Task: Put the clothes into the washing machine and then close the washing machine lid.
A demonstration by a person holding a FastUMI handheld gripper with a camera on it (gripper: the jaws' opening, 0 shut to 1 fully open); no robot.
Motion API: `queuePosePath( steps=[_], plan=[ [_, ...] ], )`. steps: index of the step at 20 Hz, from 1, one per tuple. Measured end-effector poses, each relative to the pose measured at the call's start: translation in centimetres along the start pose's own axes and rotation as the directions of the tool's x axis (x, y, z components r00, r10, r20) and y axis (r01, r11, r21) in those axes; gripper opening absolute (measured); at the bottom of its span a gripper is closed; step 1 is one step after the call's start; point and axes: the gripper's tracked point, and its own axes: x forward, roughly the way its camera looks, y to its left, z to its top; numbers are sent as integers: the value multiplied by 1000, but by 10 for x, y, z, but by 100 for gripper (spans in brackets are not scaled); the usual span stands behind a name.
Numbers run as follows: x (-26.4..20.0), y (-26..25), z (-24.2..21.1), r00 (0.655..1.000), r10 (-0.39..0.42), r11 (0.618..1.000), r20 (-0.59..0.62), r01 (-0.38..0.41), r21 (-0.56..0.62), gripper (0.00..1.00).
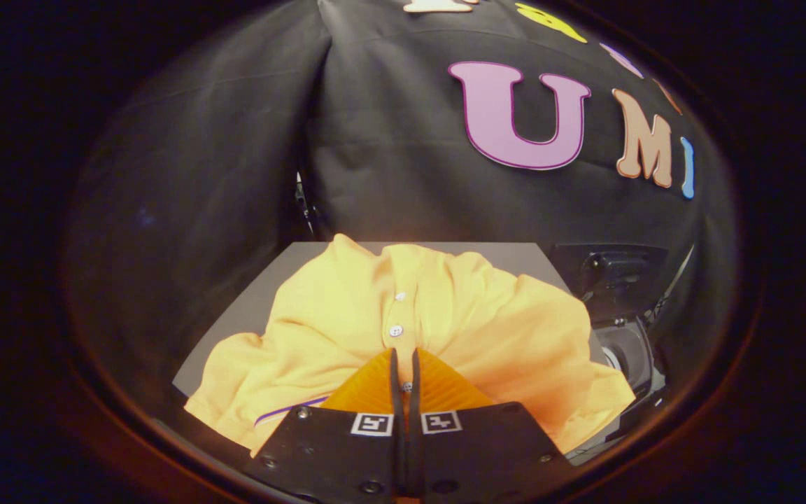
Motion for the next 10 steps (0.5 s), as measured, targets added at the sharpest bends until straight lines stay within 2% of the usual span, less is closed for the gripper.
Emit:
queuePosePath(
  steps=[4,6,10],
  plan=[
    [-21,-6,29,992,22,999,124,-17,-39,1],
    [-37,-24,47,987,-12,997,161,24,-70,0],
    [-64,-67,87,960,-69,997,271,75,-11,0]
  ],
)
